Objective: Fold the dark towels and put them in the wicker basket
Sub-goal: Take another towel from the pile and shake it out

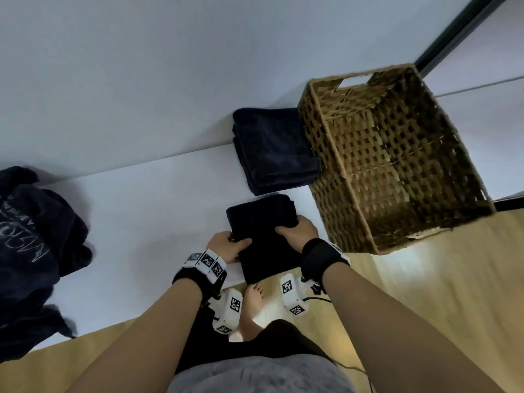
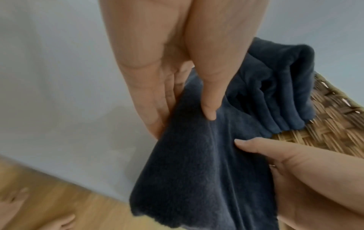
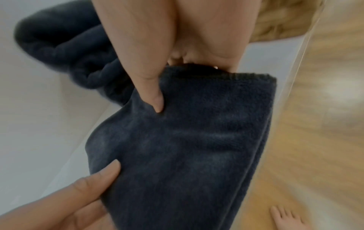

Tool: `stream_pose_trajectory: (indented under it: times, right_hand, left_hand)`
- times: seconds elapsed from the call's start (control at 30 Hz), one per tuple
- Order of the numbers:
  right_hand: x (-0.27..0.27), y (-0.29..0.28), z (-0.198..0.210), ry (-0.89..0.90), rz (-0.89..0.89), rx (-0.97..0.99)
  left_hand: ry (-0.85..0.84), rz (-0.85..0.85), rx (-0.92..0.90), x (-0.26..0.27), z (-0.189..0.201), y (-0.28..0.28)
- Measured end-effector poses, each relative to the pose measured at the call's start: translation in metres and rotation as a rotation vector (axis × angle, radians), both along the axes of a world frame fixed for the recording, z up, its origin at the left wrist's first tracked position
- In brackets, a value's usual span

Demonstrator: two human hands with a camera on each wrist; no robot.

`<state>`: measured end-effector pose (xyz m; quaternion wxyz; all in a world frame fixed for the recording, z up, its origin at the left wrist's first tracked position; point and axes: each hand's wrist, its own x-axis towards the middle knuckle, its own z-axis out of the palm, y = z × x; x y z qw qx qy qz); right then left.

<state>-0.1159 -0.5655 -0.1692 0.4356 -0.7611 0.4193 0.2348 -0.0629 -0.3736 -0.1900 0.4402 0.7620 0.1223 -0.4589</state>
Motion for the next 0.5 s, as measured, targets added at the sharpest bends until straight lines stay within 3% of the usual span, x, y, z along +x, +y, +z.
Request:
stream_pose_trajectory:
  times: [0.13, 0.27, 0.43, 0.5]
  right_hand:
    - [-0.009, -0.030, 0.016, -0.003, -0.008, -0.131]
    - [-0.022, -0.032, 0.025, -0.039, 0.189, -0.287]
    - [-0.040, -0.022, 0.028, -0.109, 0.242, -0.183]
    - [-0.042, -0.015, 0.028, -0.133, 0.236, -0.129]
  left_hand:
    - [0.003, 0.021, -0.047, -0.003, -0.012, -0.042]
    - [-0.089, -0.164, 0.088, -0.003, -0.012, -0.062]
    - [-0.049, -0.055, -0.008, -0.003, -0.014, -0.071]
    - [0.002, 0.090, -0.064, -0.002, -0.011, -0.067]
